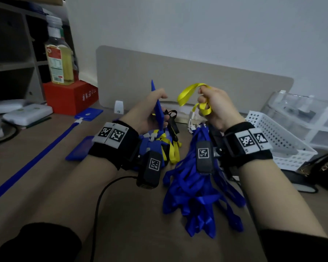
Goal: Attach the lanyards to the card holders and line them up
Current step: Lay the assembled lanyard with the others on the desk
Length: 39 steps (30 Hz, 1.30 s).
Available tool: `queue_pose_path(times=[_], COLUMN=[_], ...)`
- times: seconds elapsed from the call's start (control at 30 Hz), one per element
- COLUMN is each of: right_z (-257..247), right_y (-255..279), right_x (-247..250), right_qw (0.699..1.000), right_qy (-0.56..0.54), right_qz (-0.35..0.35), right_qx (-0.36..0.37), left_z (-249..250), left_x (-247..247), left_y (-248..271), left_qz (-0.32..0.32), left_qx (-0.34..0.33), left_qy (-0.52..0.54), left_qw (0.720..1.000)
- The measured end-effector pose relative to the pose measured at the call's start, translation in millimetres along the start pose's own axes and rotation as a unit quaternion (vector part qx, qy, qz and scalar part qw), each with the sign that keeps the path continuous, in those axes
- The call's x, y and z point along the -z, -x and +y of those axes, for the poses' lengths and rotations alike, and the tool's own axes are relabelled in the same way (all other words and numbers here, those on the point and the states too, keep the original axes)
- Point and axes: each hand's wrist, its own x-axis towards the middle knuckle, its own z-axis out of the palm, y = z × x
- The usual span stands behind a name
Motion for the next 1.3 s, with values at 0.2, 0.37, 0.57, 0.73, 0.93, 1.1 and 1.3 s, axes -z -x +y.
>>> queue_pose_path(times=[0.2,0.37,0.57,0.73,0.93,1.1,1.3], right_z=[-33,-33,-12,-10,23,65,123], right_y=[-15,-22,-20,-44,-86,-126,-173], right_x=[49,110,130,105,43,31,64], right_qw=[0.984,0.947,0.880,0.857,0.820,0.697,0.676], right_qy=[0.056,0.193,0.353,0.469,0.538,0.678,0.701], right_qz=[0.166,0.254,0.146,0.085,-0.078,-0.135,-0.101], right_qx=[0.017,-0.035,-0.280,-0.194,-0.177,-0.191,-0.201], left_z=[1,-6,-15,-19,-24,-30,-29], left_x=[-41,-60,-72,-68,-51,-34,-30], left_y=[-7,-15,-29,-48,-74,-89,-95], left_qz=[-0.071,-0.063,-0.053,-0.034,-0.042,-0.043,-0.075], left_qx=[0.025,0.032,0.051,-0.003,-0.028,-0.033,-0.017], left_qy=[-0.023,-0.034,-0.059,-0.129,-0.155,-0.185,-0.225], left_qw=[0.997,0.997,0.996,0.991,0.987,0.981,0.971])
